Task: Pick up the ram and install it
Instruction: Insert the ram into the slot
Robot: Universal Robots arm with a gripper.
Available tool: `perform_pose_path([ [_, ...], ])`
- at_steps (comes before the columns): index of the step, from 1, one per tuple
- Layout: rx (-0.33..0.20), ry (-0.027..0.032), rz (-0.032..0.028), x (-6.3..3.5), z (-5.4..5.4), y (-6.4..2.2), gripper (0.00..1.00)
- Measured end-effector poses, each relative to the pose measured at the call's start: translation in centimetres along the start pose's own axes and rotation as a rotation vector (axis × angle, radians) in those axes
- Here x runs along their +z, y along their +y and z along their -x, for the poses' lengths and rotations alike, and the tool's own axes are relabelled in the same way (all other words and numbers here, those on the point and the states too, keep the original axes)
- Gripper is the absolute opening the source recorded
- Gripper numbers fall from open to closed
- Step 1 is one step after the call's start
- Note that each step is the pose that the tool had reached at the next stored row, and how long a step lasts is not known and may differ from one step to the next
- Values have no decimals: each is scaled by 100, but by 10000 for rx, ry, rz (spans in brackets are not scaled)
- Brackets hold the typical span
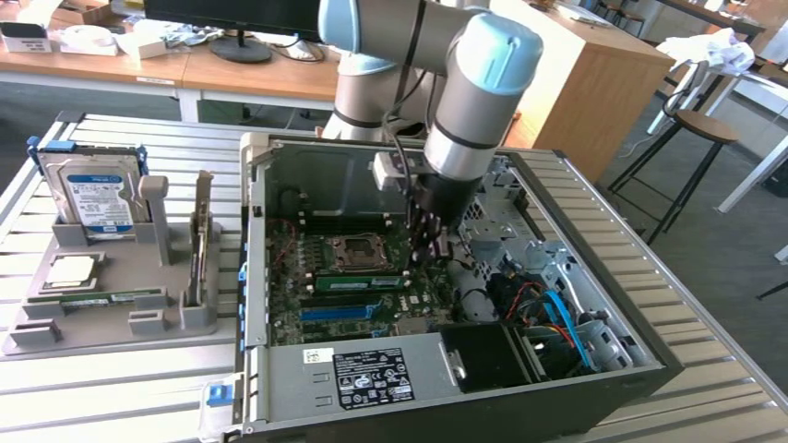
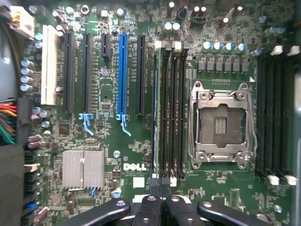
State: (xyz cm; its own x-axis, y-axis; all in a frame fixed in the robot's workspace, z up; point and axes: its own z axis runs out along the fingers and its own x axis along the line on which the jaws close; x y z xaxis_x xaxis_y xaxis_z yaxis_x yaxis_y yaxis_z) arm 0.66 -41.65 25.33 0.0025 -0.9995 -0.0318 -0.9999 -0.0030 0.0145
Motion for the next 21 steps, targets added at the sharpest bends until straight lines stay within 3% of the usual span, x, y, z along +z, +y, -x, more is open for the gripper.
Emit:
perform_pose_path([
  [8,0,1,0,-274,8,4,10],
  [18,-1,0,0,-290,9,6,10],
  [21,0,2,1,-289,9,74,10],
])
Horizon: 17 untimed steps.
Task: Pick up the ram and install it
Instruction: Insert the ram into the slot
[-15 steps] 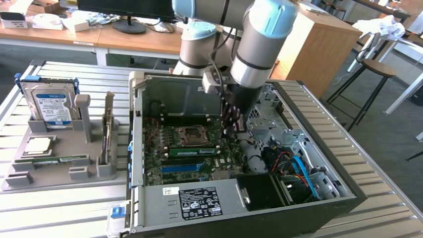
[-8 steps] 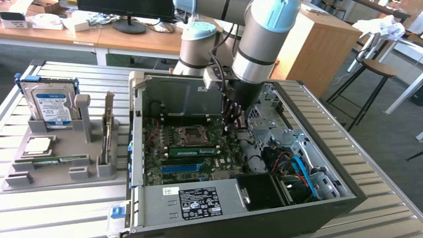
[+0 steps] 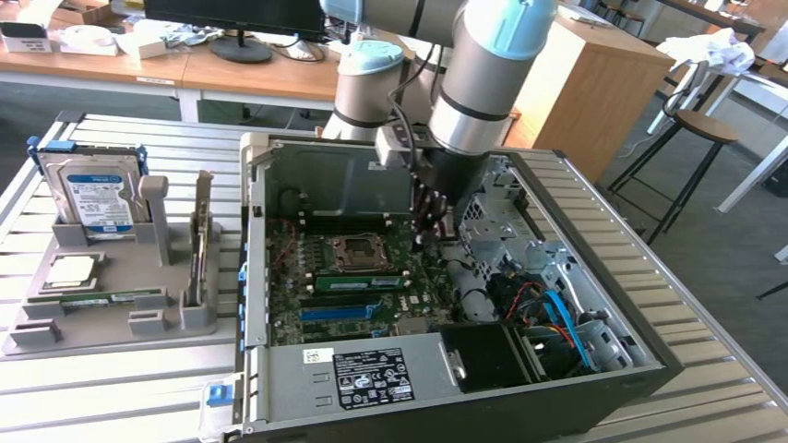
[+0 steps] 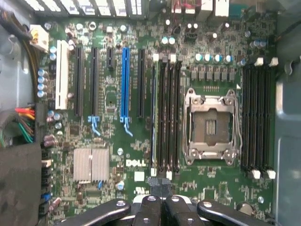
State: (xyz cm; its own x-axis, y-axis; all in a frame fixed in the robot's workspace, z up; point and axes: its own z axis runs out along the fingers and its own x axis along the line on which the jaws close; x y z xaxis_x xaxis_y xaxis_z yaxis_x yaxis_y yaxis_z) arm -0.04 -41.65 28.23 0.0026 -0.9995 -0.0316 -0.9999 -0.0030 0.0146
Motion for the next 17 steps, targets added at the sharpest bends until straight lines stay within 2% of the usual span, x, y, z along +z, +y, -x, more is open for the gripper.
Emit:
perform_pose_path([
  [13,0,-2,0,20,3,540,10],
  [17,-1,-1,0,25,3,670,10],
])
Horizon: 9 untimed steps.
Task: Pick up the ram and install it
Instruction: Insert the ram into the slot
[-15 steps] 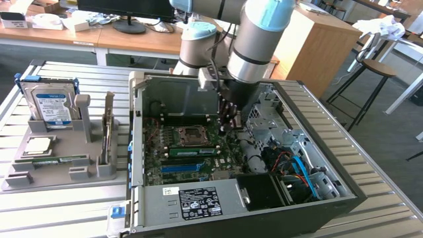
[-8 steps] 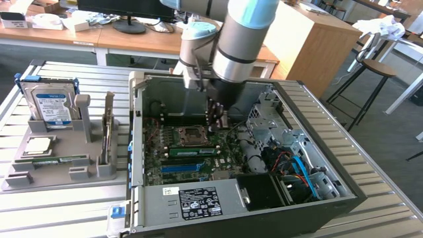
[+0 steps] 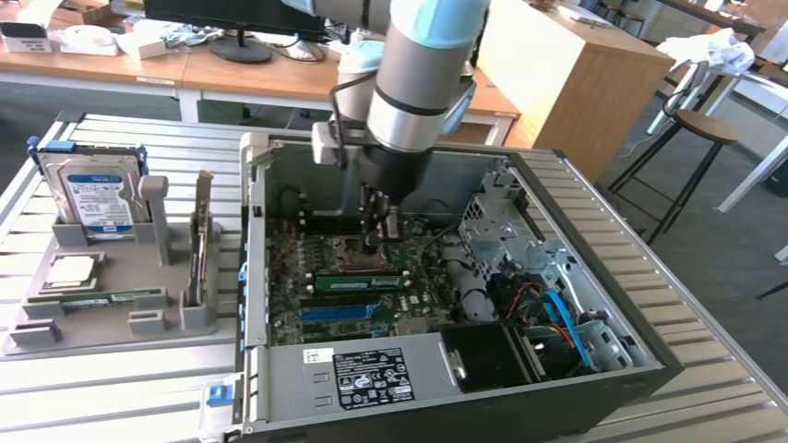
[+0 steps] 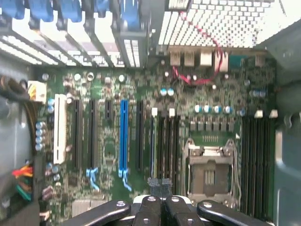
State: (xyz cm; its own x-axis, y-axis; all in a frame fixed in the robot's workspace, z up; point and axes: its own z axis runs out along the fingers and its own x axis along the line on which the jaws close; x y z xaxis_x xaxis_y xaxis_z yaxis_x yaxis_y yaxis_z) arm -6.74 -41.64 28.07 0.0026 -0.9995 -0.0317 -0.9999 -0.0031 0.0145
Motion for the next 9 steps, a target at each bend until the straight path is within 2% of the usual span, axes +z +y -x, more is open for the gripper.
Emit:
perform_pose_path([
  [4,0,0,0,6,0,99,10],
  [9,2,-1,-1,12,1,175,10],
])
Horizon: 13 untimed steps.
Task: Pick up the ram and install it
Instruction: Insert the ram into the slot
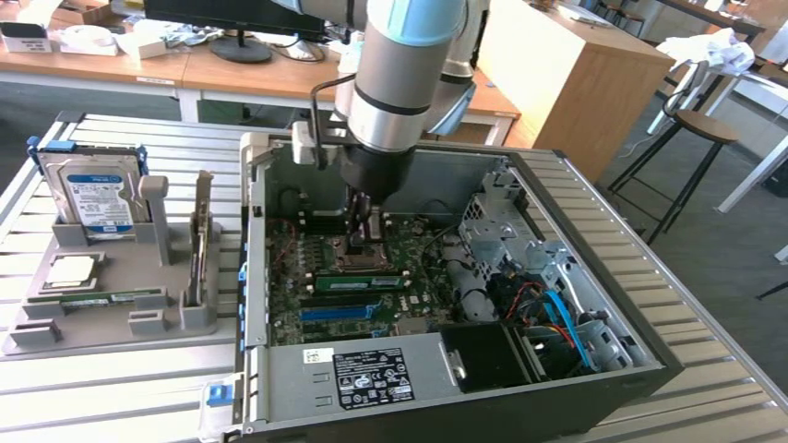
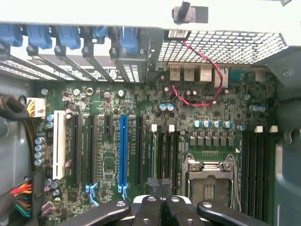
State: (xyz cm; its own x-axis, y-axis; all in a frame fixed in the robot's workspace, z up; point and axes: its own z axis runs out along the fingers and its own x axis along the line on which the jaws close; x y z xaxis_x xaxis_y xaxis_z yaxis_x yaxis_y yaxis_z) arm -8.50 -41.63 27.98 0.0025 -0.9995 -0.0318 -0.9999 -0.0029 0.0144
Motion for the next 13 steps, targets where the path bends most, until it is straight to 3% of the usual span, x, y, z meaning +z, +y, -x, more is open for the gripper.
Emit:
perform_pose_path([
  [5,-1,0,1,3,0,50,10],
  [13,-2,1,1,27,-2,54,10],
])
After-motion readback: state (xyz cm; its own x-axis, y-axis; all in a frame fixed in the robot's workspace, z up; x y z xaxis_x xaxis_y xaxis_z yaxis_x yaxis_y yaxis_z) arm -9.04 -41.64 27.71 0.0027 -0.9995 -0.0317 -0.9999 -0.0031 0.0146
